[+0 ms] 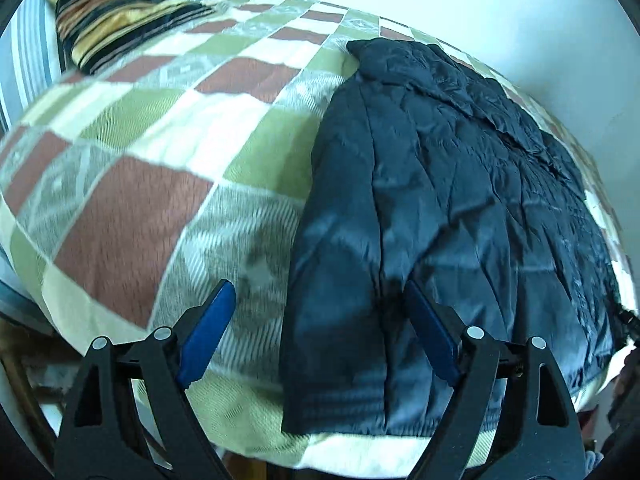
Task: Fold large clothes
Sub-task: 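Grasp the jacket hem with both grippers and lift it toward the collar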
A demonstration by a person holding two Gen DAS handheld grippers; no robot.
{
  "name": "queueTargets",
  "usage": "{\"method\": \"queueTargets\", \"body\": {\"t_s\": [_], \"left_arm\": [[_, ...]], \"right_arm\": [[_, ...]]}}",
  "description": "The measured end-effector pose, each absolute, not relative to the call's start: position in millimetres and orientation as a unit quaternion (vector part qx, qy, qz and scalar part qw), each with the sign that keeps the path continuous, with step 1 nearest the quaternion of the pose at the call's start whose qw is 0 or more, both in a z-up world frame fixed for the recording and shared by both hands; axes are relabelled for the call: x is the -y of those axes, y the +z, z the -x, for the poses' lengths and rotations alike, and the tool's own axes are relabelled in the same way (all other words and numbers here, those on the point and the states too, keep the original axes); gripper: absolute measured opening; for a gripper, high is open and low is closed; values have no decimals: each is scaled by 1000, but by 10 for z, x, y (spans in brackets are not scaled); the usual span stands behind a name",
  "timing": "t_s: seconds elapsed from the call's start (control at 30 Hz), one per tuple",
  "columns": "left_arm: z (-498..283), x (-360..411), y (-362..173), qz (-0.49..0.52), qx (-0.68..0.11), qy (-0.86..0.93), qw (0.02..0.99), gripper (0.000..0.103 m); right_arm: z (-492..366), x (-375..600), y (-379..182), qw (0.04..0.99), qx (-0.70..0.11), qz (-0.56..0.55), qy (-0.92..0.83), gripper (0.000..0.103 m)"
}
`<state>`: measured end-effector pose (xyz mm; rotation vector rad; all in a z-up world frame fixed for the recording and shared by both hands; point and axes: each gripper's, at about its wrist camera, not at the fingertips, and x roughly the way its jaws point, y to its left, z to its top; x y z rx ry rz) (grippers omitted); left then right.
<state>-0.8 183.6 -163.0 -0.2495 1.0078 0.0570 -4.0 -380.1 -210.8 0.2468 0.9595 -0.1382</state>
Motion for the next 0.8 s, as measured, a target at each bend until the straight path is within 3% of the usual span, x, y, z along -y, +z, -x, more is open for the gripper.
{"method": "queueTargets", "body": {"t_s": [0.1, 0.17, 0.3, 0.4, 0.57, 0.67, 0.8], "left_arm": [[79, -1833, -1647, 133, -478, 13, 868, 76], [98, -1795, -1645, 133, -479, -1, 868, 60], [119, -1688, -1650, 113, -481, -19, 869, 51], [123, -1673, -1666, 120, -483, -31, 867, 44], [140, -1643, -1651, 130, -477, -45, 868, 16], [191, -1643, -1578, 136, -462, -51, 875, 11], [258, -1720, -1428, 158, -442, -69, 880, 10]], "right_arm": [[153, 3774, -2132, 878, -457, -128, -58, 80], [225, 3731, -2127, 879, -457, -128, -52, 80], [335, 3678, -2116, 879, -455, -134, -44, 78], [412, 3631, -2107, 880, -453, -136, -36, 60], [451, 3684, -2081, 878, -450, -161, -25, 34], [482, 3712, -2031, 878, -443, -180, -14, 21], [560, 3708, -1908, 884, -428, -188, -1, 16]]}}
